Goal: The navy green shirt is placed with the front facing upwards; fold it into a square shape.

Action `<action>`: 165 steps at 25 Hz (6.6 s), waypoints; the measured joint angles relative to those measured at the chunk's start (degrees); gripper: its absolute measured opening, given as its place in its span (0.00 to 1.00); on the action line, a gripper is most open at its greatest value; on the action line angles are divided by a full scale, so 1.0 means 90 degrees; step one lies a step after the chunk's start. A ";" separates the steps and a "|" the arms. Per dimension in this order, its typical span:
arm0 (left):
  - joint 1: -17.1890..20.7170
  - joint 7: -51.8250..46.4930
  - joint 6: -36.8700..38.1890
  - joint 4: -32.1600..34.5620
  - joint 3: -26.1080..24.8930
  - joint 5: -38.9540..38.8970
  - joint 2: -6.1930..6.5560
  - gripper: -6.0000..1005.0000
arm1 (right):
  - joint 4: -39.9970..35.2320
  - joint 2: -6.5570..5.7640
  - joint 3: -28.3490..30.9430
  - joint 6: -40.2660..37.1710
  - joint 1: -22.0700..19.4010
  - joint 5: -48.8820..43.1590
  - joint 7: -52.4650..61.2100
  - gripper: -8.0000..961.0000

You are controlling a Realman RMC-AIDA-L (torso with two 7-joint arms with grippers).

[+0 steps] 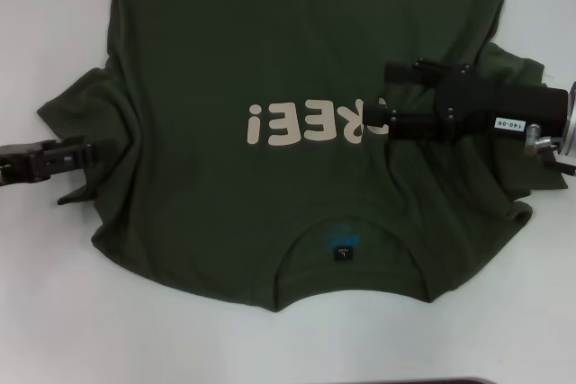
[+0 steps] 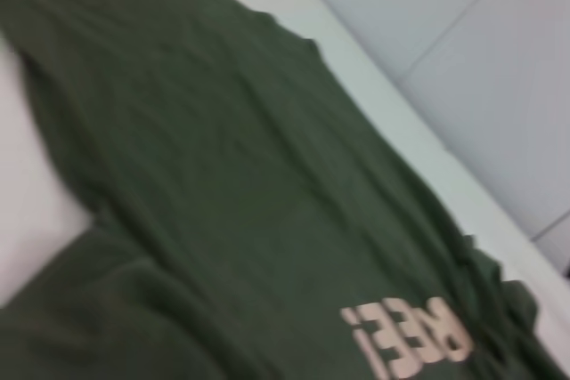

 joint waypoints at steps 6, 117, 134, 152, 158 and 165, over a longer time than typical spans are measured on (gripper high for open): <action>-0.0060 -0.0088 -0.0475 0.0007 0.0003 0.0289 0.0007 0.87 | 0.0000 -0.0007 0.0010 0.0000 -0.0015 0.0000 0.0019 0.98; -0.1138 -0.1246 -0.1507 -0.0778 0.0292 -0.0079 -0.0671 0.05 | -0.0029 0.0000 0.0196 -0.0351 -0.0186 0.0000 0.0010 0.98; -0.1345 -0.0861 -0.1925 -0.1434 0.0312 -0.0482 -0.0722 0.08 | -0.0009 0.0000 0.0196 -0.0352 -0.0207 0.0000 0.0010 0.98; -0.1400 -0.0720 -0.2235 -0.1710 0.0304 -0.0497 -0.0742 0.77 | -0.0009 0.0000 0.0196 -0.0421 -0.0241 0.0000 0.0010 0.98; -0.1409 -0.0455 -0.1989 -0.1717 0.0294 -0.0773 -0.0742 0.79 | -0.0009 0.0000 0.0196 -0.0430 -0.0256 0.0000 0.0010 0.98; -0.1203 -0.0143 -0.1432 -0.1282 0.0313 -0.0927 -0.0644 0.81 | -0.0014 -0.0002 0.0196 -0.0431 -0.0263 0.0000 0.0019 0.98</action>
